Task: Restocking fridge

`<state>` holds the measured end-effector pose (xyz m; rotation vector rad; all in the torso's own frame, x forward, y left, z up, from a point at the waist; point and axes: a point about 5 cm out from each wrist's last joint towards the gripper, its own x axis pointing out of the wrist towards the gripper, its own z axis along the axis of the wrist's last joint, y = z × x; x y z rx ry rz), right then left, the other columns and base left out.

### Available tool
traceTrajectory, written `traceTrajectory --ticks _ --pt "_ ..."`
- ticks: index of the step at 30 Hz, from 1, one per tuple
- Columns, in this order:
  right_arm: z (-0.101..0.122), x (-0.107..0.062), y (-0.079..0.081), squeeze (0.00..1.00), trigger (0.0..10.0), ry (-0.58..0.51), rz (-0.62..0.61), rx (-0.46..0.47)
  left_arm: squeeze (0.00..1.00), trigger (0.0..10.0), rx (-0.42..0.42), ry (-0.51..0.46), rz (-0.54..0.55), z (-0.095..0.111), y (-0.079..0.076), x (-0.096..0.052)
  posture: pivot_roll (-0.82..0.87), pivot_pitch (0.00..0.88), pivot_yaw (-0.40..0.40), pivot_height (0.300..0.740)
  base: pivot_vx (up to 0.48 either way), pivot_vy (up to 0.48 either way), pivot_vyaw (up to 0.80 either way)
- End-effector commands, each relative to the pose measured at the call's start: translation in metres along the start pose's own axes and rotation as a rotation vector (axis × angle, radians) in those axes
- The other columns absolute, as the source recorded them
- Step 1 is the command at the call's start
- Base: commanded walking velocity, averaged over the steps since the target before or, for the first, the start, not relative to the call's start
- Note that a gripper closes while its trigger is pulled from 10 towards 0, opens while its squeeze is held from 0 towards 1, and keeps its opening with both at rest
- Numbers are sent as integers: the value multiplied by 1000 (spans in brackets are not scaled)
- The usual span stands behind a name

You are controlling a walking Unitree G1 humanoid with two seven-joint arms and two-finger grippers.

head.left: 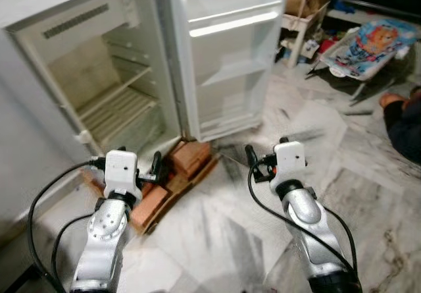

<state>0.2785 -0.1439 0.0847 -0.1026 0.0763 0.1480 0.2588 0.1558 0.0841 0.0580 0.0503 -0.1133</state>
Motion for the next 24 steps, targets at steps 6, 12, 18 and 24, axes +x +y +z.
traceTrajectory --ticks 6,12,18,24 --pt "-13 -2 0 0 10000 61 36 19 0 10000 -24 80 16 -27 -6 -11 -80 5 -13 740 101 -84 0" --pt "-9 3 1 0 10000 40 25 11 0 10000 -7 41 41 -19 -3 -11 -45 0 -30 740 0 0 0" --pt "-2 15 7 0 10000 3 74 -10 0 10000 16 37 122 -19 15 -24 -10 0 -39 740 0 0 0" --pt "1 19 -1 0 10000 -23 0 -38 0 10000 20 53 128 -22 20 -36 -11 0 -5 740 0 0 0"
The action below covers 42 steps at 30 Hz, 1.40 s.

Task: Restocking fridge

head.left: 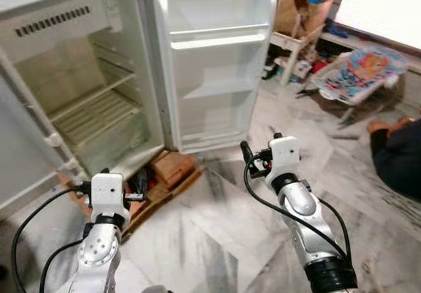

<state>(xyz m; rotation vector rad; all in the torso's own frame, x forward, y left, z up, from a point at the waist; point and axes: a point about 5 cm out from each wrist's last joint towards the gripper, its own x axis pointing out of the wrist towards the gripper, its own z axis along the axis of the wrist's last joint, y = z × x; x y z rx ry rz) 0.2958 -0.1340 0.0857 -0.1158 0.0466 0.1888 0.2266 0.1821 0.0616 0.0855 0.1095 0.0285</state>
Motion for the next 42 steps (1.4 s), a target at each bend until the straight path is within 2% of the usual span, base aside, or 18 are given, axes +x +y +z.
traceTrajectory --ticks 1,5,12,15,19,22,31,42 --pt "-4 -1 -10 0 10000 14 -52 -21 0 10000 5 -14 -20 4 -1 -3 -15 0 -1 740 0 0 0" --pt "-12 -8 -13 0 10000 40 -70 14 0 10000 7 -28 -53 9 -2 0 -34 3 15 740 0 0 0" --pt "-8 -16 -14 0 10000 -18 -75 13 0 10000 23 -37 -101 14 -5 9 -71 8 50 740 0 0 0" --pt "-10 -16 -17 0 10000 -1 -89 17 0 10000 69 -62 -151 21 -11 14 -61 8 43 740 0 0 0" --pt "-3 -11 -19 0 10000 -21 -70 -5 0 10000 82 -90 -154 30 -7 19 -59 22 42 740 63 0 -644" --pt "-1 -10 -21 0 10000 -25 -75 -6 0 10000 68 -75 -127 26 -4 19 -64 29 46 740 314 0 -800" --pt "-2 -8 -19 0 10000 -23 -82 -4 0 10000 63 -66 -171 22 -18 17 -73 30 49 740 371 -59 -800" --pt "5 -2 -20 0 10000 -41 -81 -12 0 10000 74 -86 -174 28 -15 26 -89 41 53 740 394 -269 -800"
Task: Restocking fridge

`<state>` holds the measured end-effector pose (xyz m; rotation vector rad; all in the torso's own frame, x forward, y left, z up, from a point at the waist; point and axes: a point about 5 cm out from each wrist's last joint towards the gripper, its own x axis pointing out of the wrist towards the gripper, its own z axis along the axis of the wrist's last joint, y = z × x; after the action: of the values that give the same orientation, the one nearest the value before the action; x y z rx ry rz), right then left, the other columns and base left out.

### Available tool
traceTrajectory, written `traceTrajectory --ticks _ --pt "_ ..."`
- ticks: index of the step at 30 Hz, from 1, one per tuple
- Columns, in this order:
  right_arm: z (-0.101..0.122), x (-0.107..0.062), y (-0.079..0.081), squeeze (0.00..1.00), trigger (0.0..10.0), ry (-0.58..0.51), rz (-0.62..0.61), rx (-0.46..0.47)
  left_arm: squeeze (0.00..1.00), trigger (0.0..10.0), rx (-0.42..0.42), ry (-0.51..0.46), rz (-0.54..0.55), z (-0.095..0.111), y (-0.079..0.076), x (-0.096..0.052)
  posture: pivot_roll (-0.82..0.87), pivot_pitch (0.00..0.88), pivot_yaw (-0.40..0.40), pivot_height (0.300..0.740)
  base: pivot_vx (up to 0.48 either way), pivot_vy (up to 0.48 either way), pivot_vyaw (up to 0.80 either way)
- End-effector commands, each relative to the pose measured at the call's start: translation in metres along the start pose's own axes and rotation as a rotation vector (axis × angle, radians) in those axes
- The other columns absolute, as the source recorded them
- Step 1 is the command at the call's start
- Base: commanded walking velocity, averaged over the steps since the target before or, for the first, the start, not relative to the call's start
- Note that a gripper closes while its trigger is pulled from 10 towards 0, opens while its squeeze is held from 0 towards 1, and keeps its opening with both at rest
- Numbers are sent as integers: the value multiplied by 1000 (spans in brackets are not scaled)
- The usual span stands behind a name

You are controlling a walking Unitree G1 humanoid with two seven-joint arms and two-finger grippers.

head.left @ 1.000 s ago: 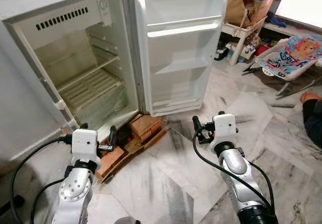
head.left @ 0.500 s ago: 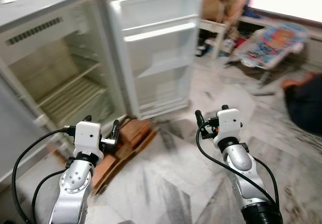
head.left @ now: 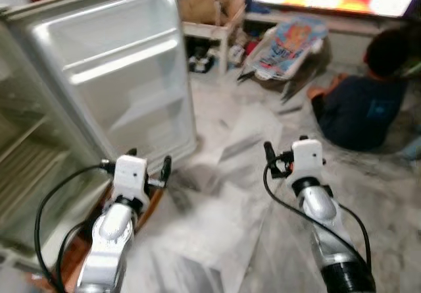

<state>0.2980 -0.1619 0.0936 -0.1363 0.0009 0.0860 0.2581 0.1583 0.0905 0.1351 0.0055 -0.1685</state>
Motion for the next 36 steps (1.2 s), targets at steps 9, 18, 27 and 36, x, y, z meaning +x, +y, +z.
traceTrajectory --ticks 9,18,27,36 --pt "0 -1 11 0 10000 -3 30 10 0 10000 -35 22 14 -6 0 0 -94 42 51 740 242 -82 -800" --pt "-1 -1 10 0 10000 -2 30 12 0 10000 -54 23 44 -5 3 3 -98 41 51 740 0 0 -800" --pt "0 -2 8 0 10000 -6 25 8 0 10000 -67 23 50 -4 2 5 -106 40 50 740 0 0 -800" --pt "2 -2 8 0 10000 -14 27 6 0 10000 -77 19 50 -3 2 7 -111 39 49 740 0 0 -800"
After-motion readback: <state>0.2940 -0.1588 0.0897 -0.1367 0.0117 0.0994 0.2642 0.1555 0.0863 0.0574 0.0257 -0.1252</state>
